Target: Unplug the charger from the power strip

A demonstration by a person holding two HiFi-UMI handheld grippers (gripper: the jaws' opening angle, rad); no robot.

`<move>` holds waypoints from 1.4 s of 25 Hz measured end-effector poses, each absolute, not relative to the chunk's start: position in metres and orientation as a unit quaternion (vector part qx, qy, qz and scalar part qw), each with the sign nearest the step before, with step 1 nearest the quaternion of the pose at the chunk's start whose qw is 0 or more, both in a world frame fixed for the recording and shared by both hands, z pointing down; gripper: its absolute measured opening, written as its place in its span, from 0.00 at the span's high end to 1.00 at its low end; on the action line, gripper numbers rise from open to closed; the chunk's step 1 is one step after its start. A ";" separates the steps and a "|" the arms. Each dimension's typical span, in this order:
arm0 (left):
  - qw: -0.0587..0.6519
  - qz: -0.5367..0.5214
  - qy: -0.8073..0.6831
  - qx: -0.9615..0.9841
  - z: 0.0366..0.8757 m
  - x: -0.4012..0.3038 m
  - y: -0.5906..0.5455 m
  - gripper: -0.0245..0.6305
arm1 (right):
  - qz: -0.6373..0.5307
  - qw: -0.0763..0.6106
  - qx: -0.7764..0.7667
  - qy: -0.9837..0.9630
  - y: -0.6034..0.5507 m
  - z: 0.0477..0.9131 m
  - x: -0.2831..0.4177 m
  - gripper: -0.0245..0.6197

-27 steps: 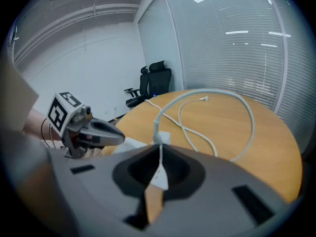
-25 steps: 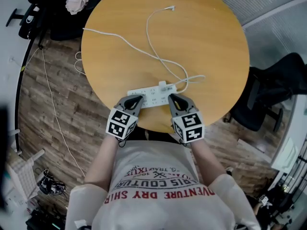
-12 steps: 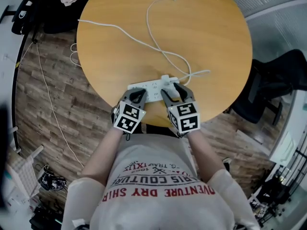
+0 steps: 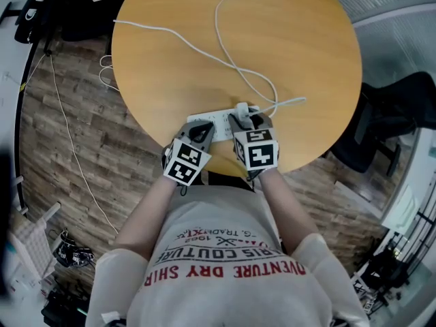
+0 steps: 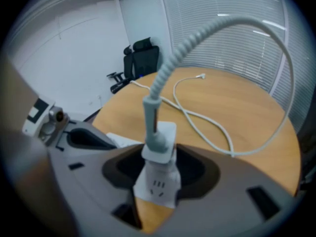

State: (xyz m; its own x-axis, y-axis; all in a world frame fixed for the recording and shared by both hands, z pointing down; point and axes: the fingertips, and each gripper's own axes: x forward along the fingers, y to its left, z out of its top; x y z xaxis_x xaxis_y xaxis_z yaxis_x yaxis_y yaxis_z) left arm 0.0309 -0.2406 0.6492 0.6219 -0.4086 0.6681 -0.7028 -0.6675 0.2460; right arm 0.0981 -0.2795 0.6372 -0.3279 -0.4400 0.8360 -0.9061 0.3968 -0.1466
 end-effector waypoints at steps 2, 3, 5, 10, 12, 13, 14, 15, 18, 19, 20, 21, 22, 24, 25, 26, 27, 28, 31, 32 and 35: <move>0.247 0.286 -0.317 0.870 0.649 0.031 -0.240 0.92 | 0.316 0.382 0.457 -0.739 -0.280 0.640 0.100 0.69; 0.250 0.285 -0.315 0.870 0.648 0.031 -0.240 0.92 | 0.315 0.387 0.458 -0.735 -0.280 0.641 0.099 0.69; 0.259 0.286 -0.311 0.869 0.646 0.030 -0.241 0.92 | 0.316 0.392 0.461 -0.731 -0.280 0.640 0.099 0.70; 0.283 0.275 -0.306 0.867 0.646 0.029 -0.243 0.92 | 0.312 0.387 0.474 -0.727 -0.279 0.638 0.100 0.71; 0.283 0.273 -0.306 0.867 0.646 0.029 -0.243 0.92 | 0.314 0.391 0.474 -0.724 -0.278 0.638 0.099 0.71; 0.280 0.274 -0.307 0.868 0.645 0.029 -0.243 0.92 | 0.316 0.393 0.473 -0.722 -0.278 0.637 0.099 0.71; 0.276 0.274 -0.308 0.868 0.645 0.029 -0.244 0.92 | 0.318 0.394 0.474 -0.720 -0.278 0.637 0.100 0.71; 0.274 0.275 -0.308 0.868 0.645 0.029 -0.244 0.92 | 0.320 0.395 0.475 -0.719 -0.277 0.637 0.100 0.71; 0.270 0.285 -0.311 0.866 0.649 0.029 -0.242 0.92 | 0.313 0.391 0.480 -0.721 -0.276 0.634 0.101 0.71; 0.268 0.291 -0.311 0.864 0.651 0.030 -0.241 0.92 | 0.303 0.384 0.482 -0.727 -0.279 0.627 0.099 0.71; 0.265 0.295 -0.312 0.863 0.652 0.031 -0.241 0.92 | 0.292 0.374 0.483 -0.736 -0.283 0.617 0.097 0.72; 0.262 0.296 -0.312 0.864 0.652 0.032 -0.242 0.92 | 0.284 0.363 0.484 -0.744 -0.287 0.606 0.092 0.72; 0.260 0.294 -0.311 0.866 0.651 0.032 -0.243 0.92 | 0.282 0.355 0.483 -0.749 -0.292 0.598 0.088 0.72; 0.267 0.289 -0.308 0.866 0.650 0.030 -0.243 0.92 | 0.281 0.351 0.484 -0.751 -0.300 0.588 0.083 0.72; 0.272 0.287 -0.306 0.866 0.650 0.030 -0.243 0.92 | 0.277 0.353 0.487 -0.749 -0.303 0.585 0.085 0.72; 0.277 0.286 -0.304 0.866 0.649 0.031 -0.243 0.92 | 0.273 0.355 0.491 -0.748 -0.306 0.583 0.088 0.72; 0.280 0.285 -0.302 0.866 0.649 0.032 -0.244 0.92 | 0.272 0.355 0.494 -0.746 -0.308 0.582 0.092 0.72; 0.281 0.284 -0.301 0.866 0.648 0.033 -0.244 0.92 | 0.273 0.354 0.497 -0.744 -0.308 0.580 0.095 0.72; 0.278 0.284 -0.302 0.866 0.648 0.030 -0.244 0.92 | 0.276 0.351 0.499 -0.743 -0.305 0.578 0.097 0.71; 0.279 0.285 -0.303 0.866 0.649 0.029 -0.244 0.92 | 0.277 0.350 0.498 -0.744 -0.303 0.578 0.096 0.71; 0.287 0.283 -0.298 0.865 0.651 0.028 -0.244 0.92 | 0.287 0.340 0.494 -0.747 -0.300 0.580 0.098 0.71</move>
State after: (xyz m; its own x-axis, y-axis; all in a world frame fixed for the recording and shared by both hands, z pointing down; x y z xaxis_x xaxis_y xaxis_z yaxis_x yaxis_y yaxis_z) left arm 0.0283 -0.2441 0.6508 0.6616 -0.3534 0.6613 -0.6790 -0.6566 0.3284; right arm 0.0976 -0.2996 0.5804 -0.2820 -0.5431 0.7909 -0.9328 0.3480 -0.0936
